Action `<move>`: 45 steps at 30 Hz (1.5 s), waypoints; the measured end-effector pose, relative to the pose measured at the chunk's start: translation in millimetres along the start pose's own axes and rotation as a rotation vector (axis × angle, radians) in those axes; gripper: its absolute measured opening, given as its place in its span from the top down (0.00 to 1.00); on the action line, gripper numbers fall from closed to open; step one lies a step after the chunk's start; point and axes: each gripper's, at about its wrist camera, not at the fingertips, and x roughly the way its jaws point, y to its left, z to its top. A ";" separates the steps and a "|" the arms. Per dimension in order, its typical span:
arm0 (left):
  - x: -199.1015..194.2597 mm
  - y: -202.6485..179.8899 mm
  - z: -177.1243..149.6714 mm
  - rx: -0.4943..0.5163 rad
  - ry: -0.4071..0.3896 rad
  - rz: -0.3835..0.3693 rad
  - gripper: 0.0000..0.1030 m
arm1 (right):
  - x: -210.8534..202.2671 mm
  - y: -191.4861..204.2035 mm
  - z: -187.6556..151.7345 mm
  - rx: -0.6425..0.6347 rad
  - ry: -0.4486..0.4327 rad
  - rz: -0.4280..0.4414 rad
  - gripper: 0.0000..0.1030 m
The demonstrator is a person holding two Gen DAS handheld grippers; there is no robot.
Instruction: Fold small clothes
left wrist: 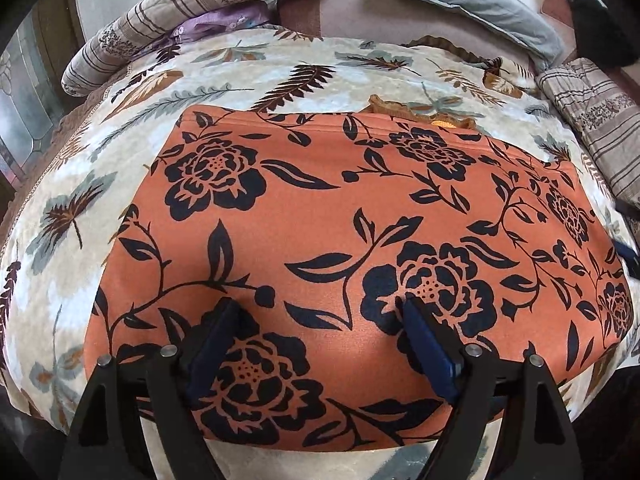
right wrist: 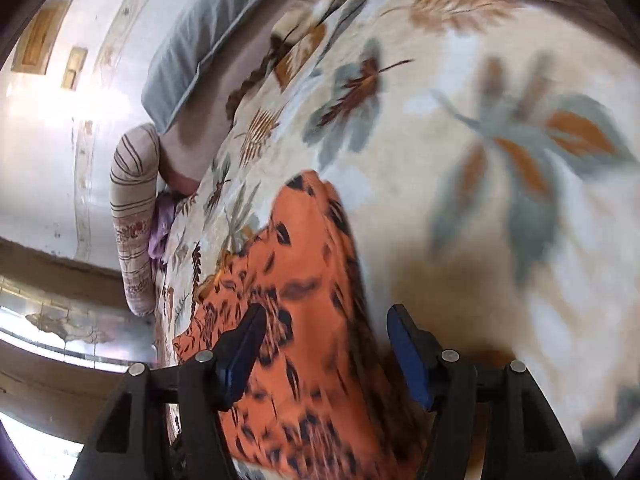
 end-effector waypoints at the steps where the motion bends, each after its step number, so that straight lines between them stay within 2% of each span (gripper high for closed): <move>1: 0.2 0.1 0.1 0.000 0.000 0.001 0.17 | 11.6 3.4 8.5 -0.019 0.026 -0.014 0.35; 4: 0.5 0.8 0.2 0.002 -0.003 0.004 0.16 | 45.4 11.9 25.9 -0.075 0.103 -0.071 0.35; 6: 0.7 0.2 -0.4 0.003 -0.008 0.005 0.16 | 58.2 21.8 30.5 -0.126 0.112 -0.096 0.36; 7: 0.8 0.2 -0.6 0.004 -0.011 0.005 0.16 | 62.6 30.5 31.1 -0.174 0.126 -0.103 0.41; 8: 0.8 0.8 -0.8 0.005 -0.013 0.004 0.15 | 66.6 39.2 29.0 -0.220 0.152 -0.124 0.76; 10: 1.2 0.7 -1.3 0.007 -0.016 0.002 0.15 | 64.8 53.4 22.6 -0.292 0.140 -0.187 0.81; 14: 1.1 0.1 -3.3 0.010 -0.028 0.000 0.15 | 56.7 61.1 13.4 -0.377 0.022 -0.349 0.85; 15: 1.4 -0.4 -3.2 0.013 -0.028 0.001 0.15 | 63.6 52.9 12.8 -0.369 0.027 -0.393 0.85; 16: 1.2 -0.2 -3.1 0.015 -0.025 0.002 0.15 | 65.1 48.5 14.1 -0.345 0.024 -0.384 0.83; 18: 0.4 1.2 -2.9 0.011 -0.021 -0.005 0.15 | 56.8 44.3 17.0 -0.281 -0.014 -0.342 0.73; 19: 0.5 1.4 -2.8 0.012 -0.020 -0.006 0.15 | 51.6 44.7 17.2 -0.267 -0.029 -0.346 0.71; 21: 0.5 0.4 -3.2 0.014 -0.023 -0.001 0.15 | 38.4 47.0 16.9 -0.252 -0.064 -0.385 0.55; 23: 0.7 0.1 -3.5 0.012 -0.026 0.000 0.15 | 17.6 55.7 9.9 -0.263 -0.123 -0.384 0.49; 25: 0.7 -0.1 -3.5 0.011 -0.024 0.000 0.15 | 6.6 74.2 -3.6 -0.277 -0.144 -0.337 0.49; 27: -0.8 1.5 -1.8 0.006 -0.015 -0.009 0.15 | -3.8 90.5 -22.3 -0.304 -0.132 -0.232 0.47; 29: -6.2 6.7 0.1 -0.019 0.001 -0.038 0.15 | -1.3 107.6 -47.5 -0.346 -0.069 -0.137 0.41; 32: -27.1 26.0 -1.9 -0.092 -0.021 -0.098 0.15 | 21.6 111.8 -83.5 -0.367 0.057 -0.047 0.40; 34: -42.7 43.4 -7.9 -0.144 -0.051 -0.103 0.15 | 38.2 100.3 -95.4 -0.356 0.107 -0.066 0.40; 35: -49.9 57.7 -12.5 -0.182 -0.058 -0.107 0.15 | 48.2 90.9 -101.0 -0.346 0.128 -0.106 0.40; 37: -52.4 81.4 -21.8 -0.241 -0.051 -0.104 0.15 | 49.5 80.0 -105.8 -0.340 0.103 -0.075 0.40; 38: -46.3 94.7 -27.6 -0.264 -0.019 -0.061 0.15 | 47.4 77.4 -106.1 -0.329 0.095 -0.057 0.40; 39: -34.2 105.4 -33.5 -0.270 0.047 0.021 0.26 | 45.5 74.6 -105.3 -0.305 0.092 -0.042 0.40; 40: -23.9 114.4 -39.5 -0.284 0.108 0.071 0.39 | 44.3 72.3 -104.4 -0.289 0.092 -0.032 0.40; 41: -20.0 125.2 -45.5 -0.329 0.124 0.029 0.39 | 43.7 69.7 -103.0 -0.271 0.095 -0.019 0.40; 42: -25.3 133.2 -48.0 -0.374 0.099 -0.006 0.40 | 41.5 70.2 -103.1 -0.267 0.096 -0.016 0.40; 43: -30.0 134.5 -46.8 -0.378 0.110 0.002 0.40 | 43.1 69.7 -103.2 -0.268 0.095 -0.012 0.40; 45: -42.6 132.6 -42.0 -0.373 0.074 0.017 0.40 | 45.5 68.8 -104.6 -0.276 0.091 -0.013 0.40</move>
